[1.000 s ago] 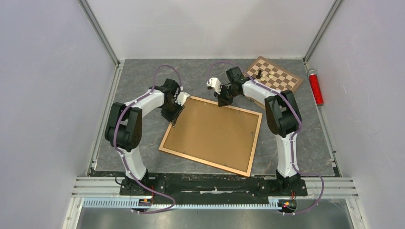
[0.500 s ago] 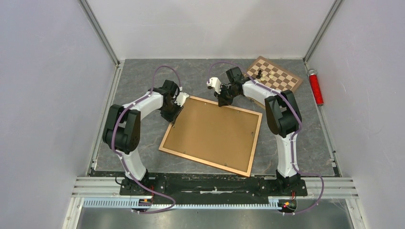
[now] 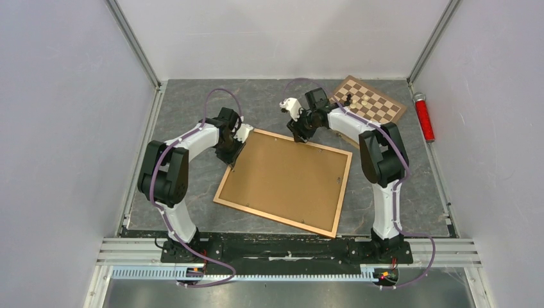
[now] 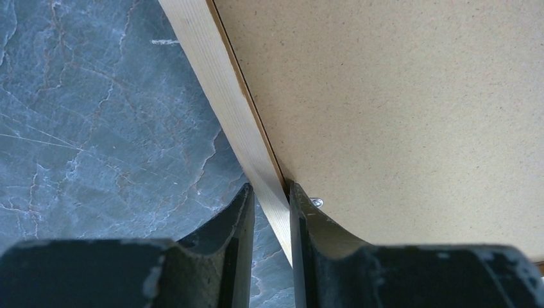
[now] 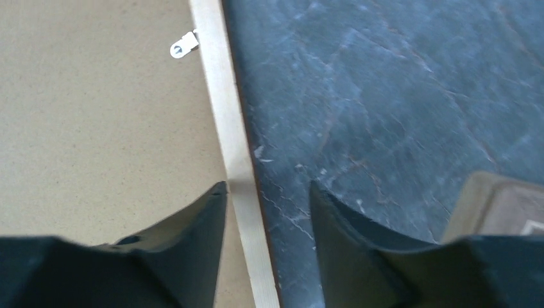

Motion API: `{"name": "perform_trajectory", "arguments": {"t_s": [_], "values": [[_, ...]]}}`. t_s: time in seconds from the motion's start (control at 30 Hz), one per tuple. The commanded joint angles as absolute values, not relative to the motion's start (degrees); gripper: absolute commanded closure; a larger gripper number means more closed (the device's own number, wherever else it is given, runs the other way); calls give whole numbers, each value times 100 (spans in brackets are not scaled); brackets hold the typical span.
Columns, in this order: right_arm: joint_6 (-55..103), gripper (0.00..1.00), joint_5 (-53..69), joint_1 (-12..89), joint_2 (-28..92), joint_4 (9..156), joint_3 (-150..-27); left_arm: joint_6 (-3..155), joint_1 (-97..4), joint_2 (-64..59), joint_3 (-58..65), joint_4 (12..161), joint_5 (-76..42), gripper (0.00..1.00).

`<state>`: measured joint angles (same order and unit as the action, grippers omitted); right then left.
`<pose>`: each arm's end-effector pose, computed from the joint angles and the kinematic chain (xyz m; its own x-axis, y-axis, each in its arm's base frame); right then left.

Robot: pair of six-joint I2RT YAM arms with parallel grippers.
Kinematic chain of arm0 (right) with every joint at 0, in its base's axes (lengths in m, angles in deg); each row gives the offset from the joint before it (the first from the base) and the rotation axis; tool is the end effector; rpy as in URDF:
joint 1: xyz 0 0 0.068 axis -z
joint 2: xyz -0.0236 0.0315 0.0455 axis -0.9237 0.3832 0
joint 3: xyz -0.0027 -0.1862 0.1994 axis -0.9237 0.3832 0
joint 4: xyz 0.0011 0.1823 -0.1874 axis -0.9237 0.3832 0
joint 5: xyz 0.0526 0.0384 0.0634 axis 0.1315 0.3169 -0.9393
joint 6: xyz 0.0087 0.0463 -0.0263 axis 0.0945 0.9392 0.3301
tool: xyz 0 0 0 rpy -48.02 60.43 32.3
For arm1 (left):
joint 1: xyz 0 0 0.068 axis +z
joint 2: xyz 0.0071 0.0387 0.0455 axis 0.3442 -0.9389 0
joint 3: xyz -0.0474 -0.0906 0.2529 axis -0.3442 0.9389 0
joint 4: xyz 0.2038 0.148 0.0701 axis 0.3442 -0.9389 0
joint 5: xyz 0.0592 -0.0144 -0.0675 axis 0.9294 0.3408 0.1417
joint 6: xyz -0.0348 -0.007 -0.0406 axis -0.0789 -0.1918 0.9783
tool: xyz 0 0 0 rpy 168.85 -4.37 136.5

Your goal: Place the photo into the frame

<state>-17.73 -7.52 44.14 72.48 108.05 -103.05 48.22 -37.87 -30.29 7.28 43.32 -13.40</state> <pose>0.4133 0.1936 0.1731 -0.3142 -0.7078 -0.6327 -0.9016 0.4311 -0.0345 0.3261 -0.1073 0.1716 -0.7954 0.5510 -0.2525 0.5709 0.8210 -0.0067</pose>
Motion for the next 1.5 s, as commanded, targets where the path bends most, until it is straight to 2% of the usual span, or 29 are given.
{"name": "perform_trajectory", "arguments": {"t_s": [0.0, 0.07, 0.23, 0.57, 0.93, 1.03, 1.23, 1.47], "values": [[-867, 43, -442, 4653, 6597, 10408, -10281, 5152, -3745, -3028, 753, 4249, -1055, 84], [-641, 38, -493, 4799, 6397, 10413, -10153, 5271, -3730, -3032, 731, 4295, -981, 87], [-483, 35, -456, 5097, 5593, 10439, -9292, 5544, -3669, -3076, 656, 4327, -909, 98], [-611, 35, -503, 5985, 4099, 10767, -7425, 5988, -3216, -3067, 732, 4327, -1143, 98], [-260, 38, -928, 6111, 4095, 10633, -6610, 6412, -2619, -2809, 1215, 4639, -1652, 98], [-172, 42, -925, 6124, 4268, 10557, -6586, 6407, -2551, -2718, 1317, 4683, -1697, 98], [-68, 64, -1139, 6139, 4821, 10503, -6801, 6408, -2488, -2508, 1445, 4687, -1759, 98], [4, 79, -1121, 6136, 5523, 10340, -7386, 6096, -2498, -2413, 1530, 4455, -2301, 98]]}}
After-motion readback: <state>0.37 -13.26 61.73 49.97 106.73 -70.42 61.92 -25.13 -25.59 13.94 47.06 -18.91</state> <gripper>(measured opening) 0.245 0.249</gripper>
